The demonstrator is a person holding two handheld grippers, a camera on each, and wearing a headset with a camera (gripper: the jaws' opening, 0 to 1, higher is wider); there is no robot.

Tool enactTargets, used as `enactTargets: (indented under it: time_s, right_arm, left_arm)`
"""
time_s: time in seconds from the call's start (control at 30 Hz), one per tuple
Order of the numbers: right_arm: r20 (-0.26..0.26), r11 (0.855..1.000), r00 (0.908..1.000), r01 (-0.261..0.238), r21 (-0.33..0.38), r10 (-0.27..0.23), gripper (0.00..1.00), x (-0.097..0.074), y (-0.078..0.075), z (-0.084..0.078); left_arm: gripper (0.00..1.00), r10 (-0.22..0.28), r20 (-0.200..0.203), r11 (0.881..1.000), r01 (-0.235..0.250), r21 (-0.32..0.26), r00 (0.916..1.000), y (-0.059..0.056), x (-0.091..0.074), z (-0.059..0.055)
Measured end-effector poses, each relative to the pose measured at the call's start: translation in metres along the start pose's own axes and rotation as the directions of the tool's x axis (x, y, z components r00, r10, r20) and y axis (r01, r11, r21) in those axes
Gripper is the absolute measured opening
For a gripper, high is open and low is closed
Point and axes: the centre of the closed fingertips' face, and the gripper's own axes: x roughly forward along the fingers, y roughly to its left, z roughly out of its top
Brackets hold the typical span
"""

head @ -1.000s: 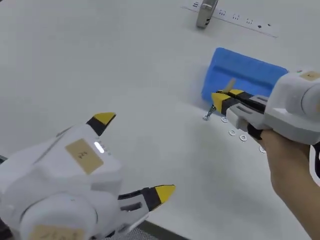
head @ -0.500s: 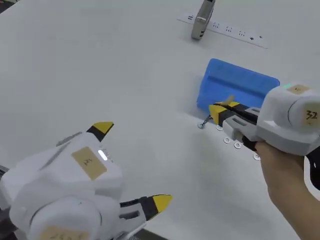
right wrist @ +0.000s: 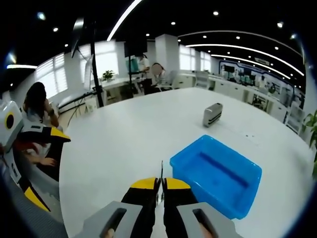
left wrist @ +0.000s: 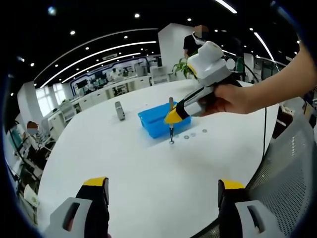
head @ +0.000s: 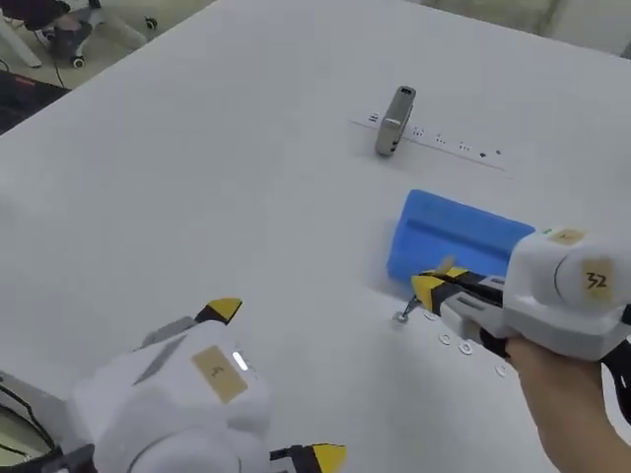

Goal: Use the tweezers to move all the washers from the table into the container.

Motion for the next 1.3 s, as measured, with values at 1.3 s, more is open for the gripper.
enactTargets:
  time_s: [1.3]
  right_arm:
    - [0.075, 0.991, 0.9898, 0.124, -0.045, -0.121, 0.0, -0.005, -0.044, 0.074]
  left_arm:
    - [0.99, 0.001, -0.014, 1.0, -0.001, 0.026, 0.9999, -0.002, 0.001, -0.002]
